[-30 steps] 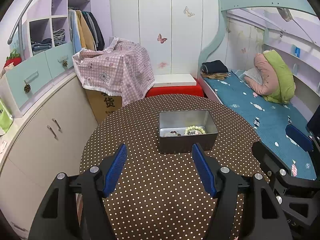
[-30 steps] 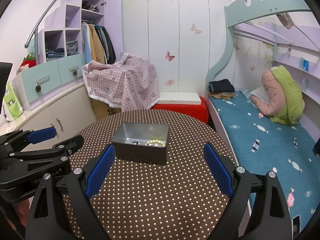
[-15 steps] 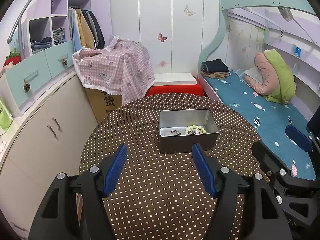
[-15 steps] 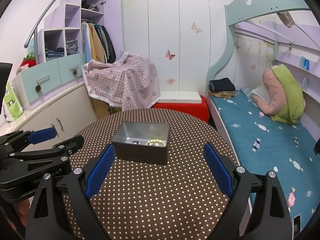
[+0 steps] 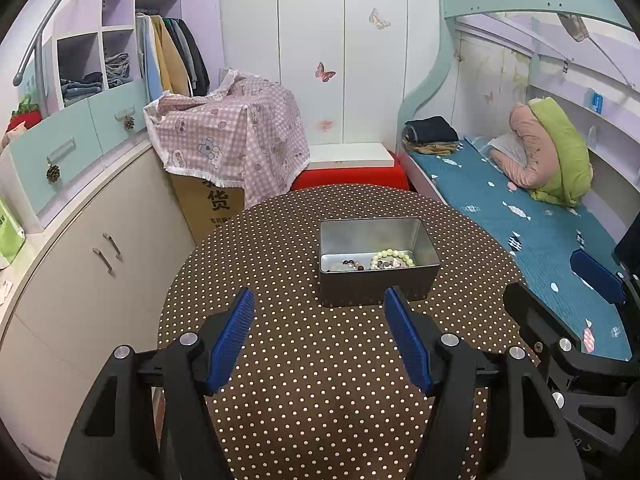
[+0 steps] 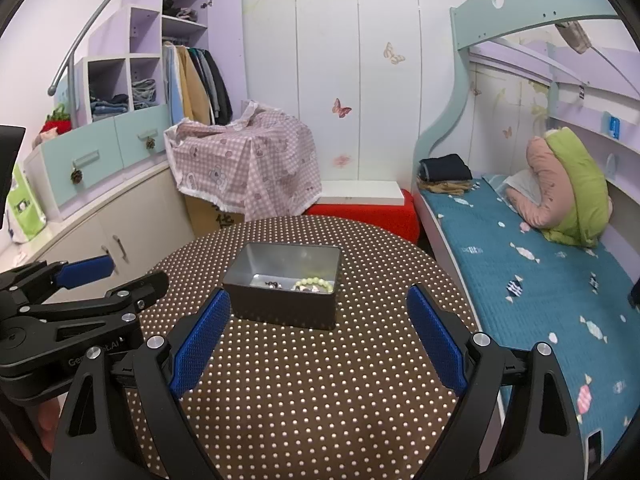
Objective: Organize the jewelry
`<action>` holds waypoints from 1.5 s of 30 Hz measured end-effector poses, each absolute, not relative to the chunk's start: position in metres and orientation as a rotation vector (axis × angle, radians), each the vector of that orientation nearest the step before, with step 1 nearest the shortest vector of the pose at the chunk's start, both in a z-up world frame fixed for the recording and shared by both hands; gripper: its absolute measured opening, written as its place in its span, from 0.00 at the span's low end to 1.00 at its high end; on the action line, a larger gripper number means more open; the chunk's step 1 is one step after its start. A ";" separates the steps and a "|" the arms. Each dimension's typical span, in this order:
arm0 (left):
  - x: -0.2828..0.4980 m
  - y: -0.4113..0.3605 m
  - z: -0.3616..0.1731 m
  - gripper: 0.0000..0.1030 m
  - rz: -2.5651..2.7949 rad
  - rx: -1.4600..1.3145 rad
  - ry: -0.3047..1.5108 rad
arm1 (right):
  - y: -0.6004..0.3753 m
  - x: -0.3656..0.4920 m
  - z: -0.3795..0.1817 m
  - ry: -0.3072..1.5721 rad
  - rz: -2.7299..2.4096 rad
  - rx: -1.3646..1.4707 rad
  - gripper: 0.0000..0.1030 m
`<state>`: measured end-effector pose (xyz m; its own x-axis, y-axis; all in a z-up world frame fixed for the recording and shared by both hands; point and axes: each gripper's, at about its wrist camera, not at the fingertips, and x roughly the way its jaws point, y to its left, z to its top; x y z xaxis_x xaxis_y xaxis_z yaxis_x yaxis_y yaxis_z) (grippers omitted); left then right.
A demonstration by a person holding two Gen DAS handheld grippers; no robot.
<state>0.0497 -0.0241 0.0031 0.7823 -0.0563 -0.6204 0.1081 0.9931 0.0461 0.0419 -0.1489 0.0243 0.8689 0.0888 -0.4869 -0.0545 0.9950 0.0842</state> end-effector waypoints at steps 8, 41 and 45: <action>0.050 -0.024 0.003 0.63 -0.082 0.081 0.670 | -0.144 0.044 0.021 0.519 0.075 0.077 0.84; 0.043 -0.021 0.004 0.63 -0.081 0.072 0.683 | -0.141 0.041 0.020 0.518 0.076 0.091 0.84; 0.044 -0.022 0.007 0.63 -0.077 0.071 0.686 | -0.140 0.040 0.020 0.517 0.075 0.090 0.84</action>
<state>0.0436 -0.0216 0.0067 0.7710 -0.0479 -0.6350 0.0947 0.9947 0.0400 0.0400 -0.1405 0.0204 0.8665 0.0945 -0.4901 -0.0491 0.9933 0.1047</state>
